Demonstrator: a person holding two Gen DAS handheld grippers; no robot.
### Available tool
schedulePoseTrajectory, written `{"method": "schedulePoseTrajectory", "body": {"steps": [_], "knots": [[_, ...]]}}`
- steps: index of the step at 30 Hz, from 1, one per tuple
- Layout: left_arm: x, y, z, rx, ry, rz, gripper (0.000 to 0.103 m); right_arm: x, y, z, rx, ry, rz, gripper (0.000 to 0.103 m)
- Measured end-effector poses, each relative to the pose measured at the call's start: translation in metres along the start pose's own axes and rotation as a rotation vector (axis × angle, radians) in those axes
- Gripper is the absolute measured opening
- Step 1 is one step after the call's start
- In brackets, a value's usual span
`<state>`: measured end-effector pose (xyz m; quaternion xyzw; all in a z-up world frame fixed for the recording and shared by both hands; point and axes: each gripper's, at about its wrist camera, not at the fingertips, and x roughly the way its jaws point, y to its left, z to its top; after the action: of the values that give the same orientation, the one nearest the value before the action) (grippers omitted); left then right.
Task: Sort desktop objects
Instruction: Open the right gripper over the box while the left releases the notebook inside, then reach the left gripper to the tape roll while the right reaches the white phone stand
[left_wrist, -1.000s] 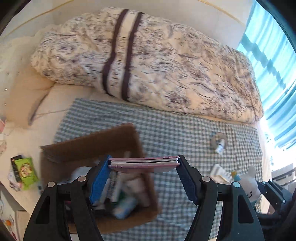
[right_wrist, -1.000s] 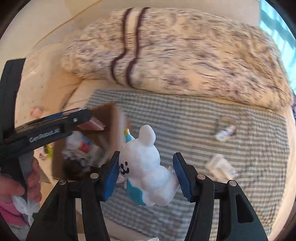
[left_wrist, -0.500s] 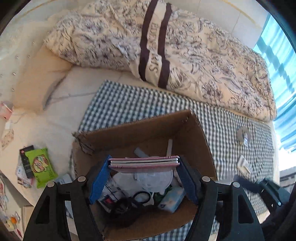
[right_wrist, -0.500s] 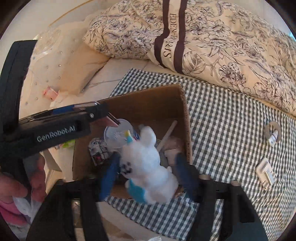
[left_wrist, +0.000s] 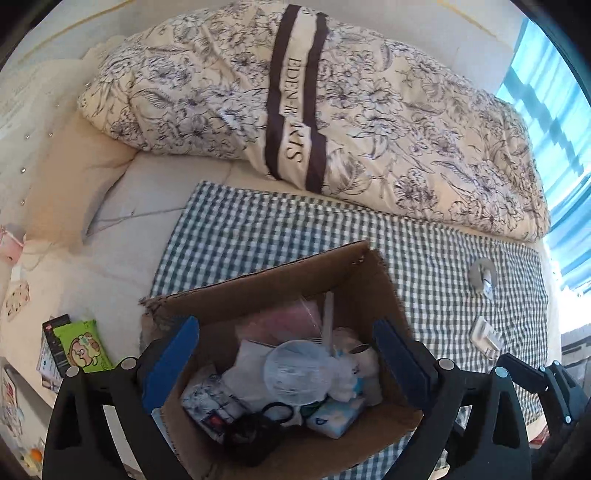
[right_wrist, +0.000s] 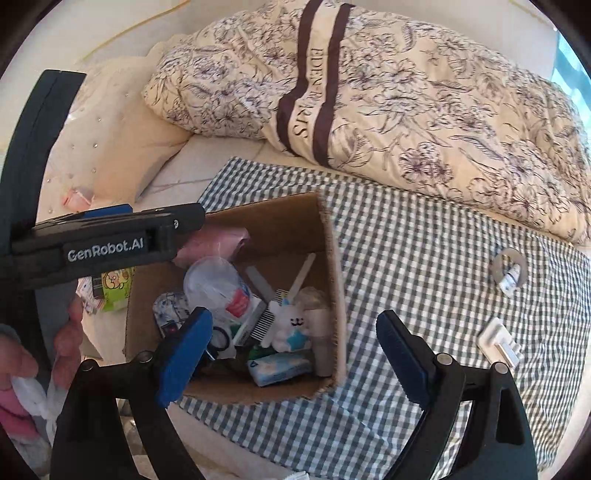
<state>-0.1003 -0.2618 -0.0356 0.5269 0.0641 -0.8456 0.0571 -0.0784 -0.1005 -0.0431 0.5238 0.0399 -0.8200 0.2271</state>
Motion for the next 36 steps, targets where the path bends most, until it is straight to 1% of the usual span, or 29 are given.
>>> {"method": "schedulePoseTrajectory", "body": {"steps": [4, 9, 14, 18, 22, 26, 29, 32, 36], "knots": [[0.000, -0.030, 0.001, 0.037, -0.003, -0.013, 0.099, -0.014, -0.027, -0.015, 0.040, -0.014, -0.021, 0.090], [0.000, -0.080, -0.001, 0.088, -0.002, -0.034, 0.099, -0.036, -0.078, -0.045, 0.117, -0.023, -0.060, 0.090], [0.004, -0.146, -0.011, 0.147, 0.018, -0.045, 0.099, -0.049, -0.137, -0.081, 0.184, 0.000, -0.085, 0.090], [0.017, -0.200, -0.023, 0.183, 0.048, -0.049, 0.099, -0.055, -0.189, -0.103, 0.203, 0.021, -0.087, 0.090], [0.033, -0.256, -0.031, 0.203, 0.057, -0.055, 0.099, -0.055, -0.239, -0.115, 0.180, 0.048, -0.073, 0.090], [0.055, -0.303, -0.032, 0.201, 0.064, -0.069, 0.099, -0.047, -0.281, -0.117, 0.100, 0.080, -0.062, 0.090], [0.074, -0.329, -0.035, 0.201, 0.052, -0.081, 0.099, -0.035, -0.308, -0.116, 0.043, 0.098, -0.072, 0.090], [0.093, -0.345, -0.037, 0.209, 0.057, -0.090, 0.099, -0.018, -0.328, -0.115, 0.019, 0.113, -0.080, 0.090], [0.124, -0.363, -0.041, 0.250, 0.077, -0.073, 0.099, 0.013, -0.343, -0.118, 0.002, 0.139, -0.075, 0.090]]}}
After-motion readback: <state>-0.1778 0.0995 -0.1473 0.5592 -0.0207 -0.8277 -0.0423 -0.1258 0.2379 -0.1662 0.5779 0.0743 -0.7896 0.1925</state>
